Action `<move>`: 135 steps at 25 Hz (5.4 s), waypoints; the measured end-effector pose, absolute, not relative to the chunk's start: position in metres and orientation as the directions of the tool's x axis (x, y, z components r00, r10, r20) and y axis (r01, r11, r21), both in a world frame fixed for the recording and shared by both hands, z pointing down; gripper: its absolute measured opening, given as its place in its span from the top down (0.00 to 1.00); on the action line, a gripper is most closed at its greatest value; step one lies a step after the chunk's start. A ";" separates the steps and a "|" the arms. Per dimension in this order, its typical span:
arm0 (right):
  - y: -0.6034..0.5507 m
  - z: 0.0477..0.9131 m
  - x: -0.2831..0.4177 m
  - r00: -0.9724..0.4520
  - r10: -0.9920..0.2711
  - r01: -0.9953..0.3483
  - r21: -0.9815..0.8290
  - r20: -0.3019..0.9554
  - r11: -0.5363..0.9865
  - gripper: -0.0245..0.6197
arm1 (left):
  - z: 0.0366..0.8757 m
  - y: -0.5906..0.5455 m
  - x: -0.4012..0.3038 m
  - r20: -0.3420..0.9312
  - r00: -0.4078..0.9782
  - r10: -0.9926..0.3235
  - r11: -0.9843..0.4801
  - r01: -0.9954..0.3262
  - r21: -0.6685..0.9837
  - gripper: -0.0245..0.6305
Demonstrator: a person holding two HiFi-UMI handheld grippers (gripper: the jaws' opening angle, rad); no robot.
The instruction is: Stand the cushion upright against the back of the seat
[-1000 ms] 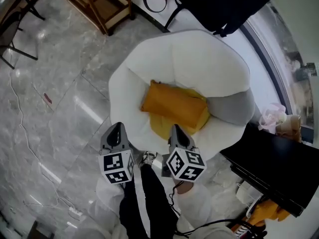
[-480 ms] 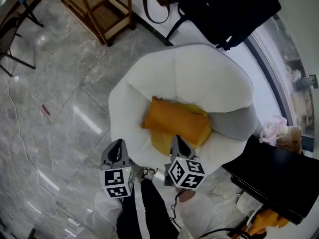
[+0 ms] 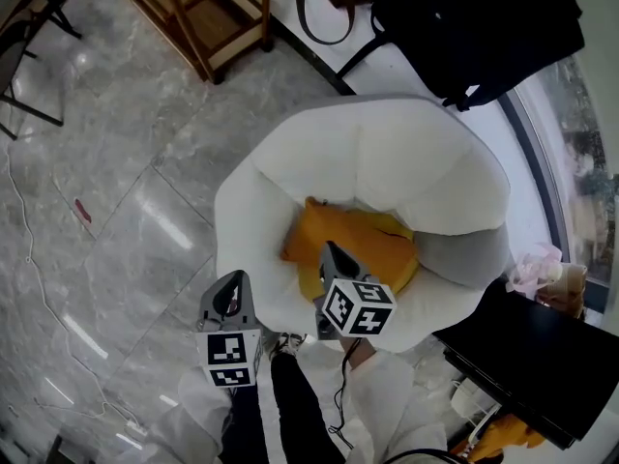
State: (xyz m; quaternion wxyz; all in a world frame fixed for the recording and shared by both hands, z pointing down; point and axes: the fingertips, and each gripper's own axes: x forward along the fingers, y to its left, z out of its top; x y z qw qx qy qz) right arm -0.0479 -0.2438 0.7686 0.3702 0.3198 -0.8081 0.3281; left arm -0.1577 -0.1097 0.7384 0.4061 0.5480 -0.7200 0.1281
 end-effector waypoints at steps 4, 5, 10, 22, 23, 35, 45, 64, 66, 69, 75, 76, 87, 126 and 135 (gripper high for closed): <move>-0.259 0.805 -0.062 -0.485 -0.255 -0.749 -0.248 0.836 0.614 0.86 | 0.759 -0.111 -0.166 0.739 -0.067 -0.670 0.394 -0.876 0.278 0.97; -0.262 0.814 -0.065 -0.474 -0.252 -0.746 -0.232 0.844 0.624 0.86 | 0.763 -0.111 -0.167 0.741 -0.065 -0.669 0.398 -0.873 0.283 0.97; -0.272 0.850 -0.080 -0.433 -0.214 -0.715 -0.188 0.876 0.673 0.74 | 0.772 -0.113 -0.170 0.743 -0.033 -0.669 0.379 -0.875 0.302 0.97; -0.288 0.918 -0.093 -0.274 -0.172 -0.621 -0.038 0.946 0.783 0.59 | 0.794 -0.103 -0.189 0.768 -0.018 -0.640 0.431 -0.836 0.340 0.97; -0.289 0.922 -0.092 -0.252 -0.173 -0.604 -0.016 0.952 0.796 0.59 | 0.795 -0.102 -0.190 0.768 -0.018 -0.641 0.432 -0.835 0.341 0.97; -0.283 0.956 -0.073 -0.077 -0.172 -0.459 0.118 0.982 0.880 0.70 | 0.805 -0.092 -0.196 0.776 -0.034 -0.630 0.463 -0.818 0.341 0.97; -0.279 0.940 -0.067 -0.131 -0.144 -0.541 0.051 0.981 0.839 0.79 | 0.794 -0.103 -0.184 0.764 -0.030 -0.644 0.441 -0.831 0.339 0.97; -0.315 0.787 0.005 -0.271 -0.432 -0.660 0.161 0.860 0.734 0.83 | 0.717 -0.135 -0.132 0.705 -0.026 -0.709 0.350 -0.881 0.319 0.97; -0.321 0.765 0.025 -0.266 -0.464 -0.702 0.161 0.845 0.694 0.83 | 0.700 -0.140 -0.118 0.695 -0.013 -0.719 0.316 -0.896 0.311 0.97; -0.327 0.733 0.059 -0.259 -0.518 -0.760 0.159 0.815 0.630 0.83 | 0.676 -0.145 -0.094 0.679 0.007 -0.734 0.261 -0.920 0.291 0.97; -0.337 0.669 0.121 -0.262 -0.619 -0.879 0.082 0.740 0.470 0.84 | 0.643 -0.156 -0.063 0.658 -0.003 -0.753 0.221 -0.943 0.249 0.97; -0.338 0.661 0.130 -0.267 -0.627 -0.898 0.048 0.732 0.438 0.84 | 0.638 -0.159 -0.059 0.653 -0.008 -0.757 0.224 -0.942 0.249 0.97; -0.343 0.617 0.153 -0.368 -0.697 -0.920 -0.349 0.616 0.178 0.84 | 0.622 -0.196 -0.020 0.615 0.017 -0.788 0.178 -0.950 0.255 0.97; -0.444 0.678 0.209 -0.225 -0.747 -0.940 -0.340 0.626 -0.002 0.84 | 0.661 -0.235 0.007 0.675 0.083 -0.733 0.131 -0.957 0.259 0.97; -0.447 0.667 0.216 -0.240 -0.775 -0.946 -0.320 0.584 0.051 0.78 | 0.656 -0.233 0.007 0.660 0.078 -0.747 0.134 -0.955 0.265 0.97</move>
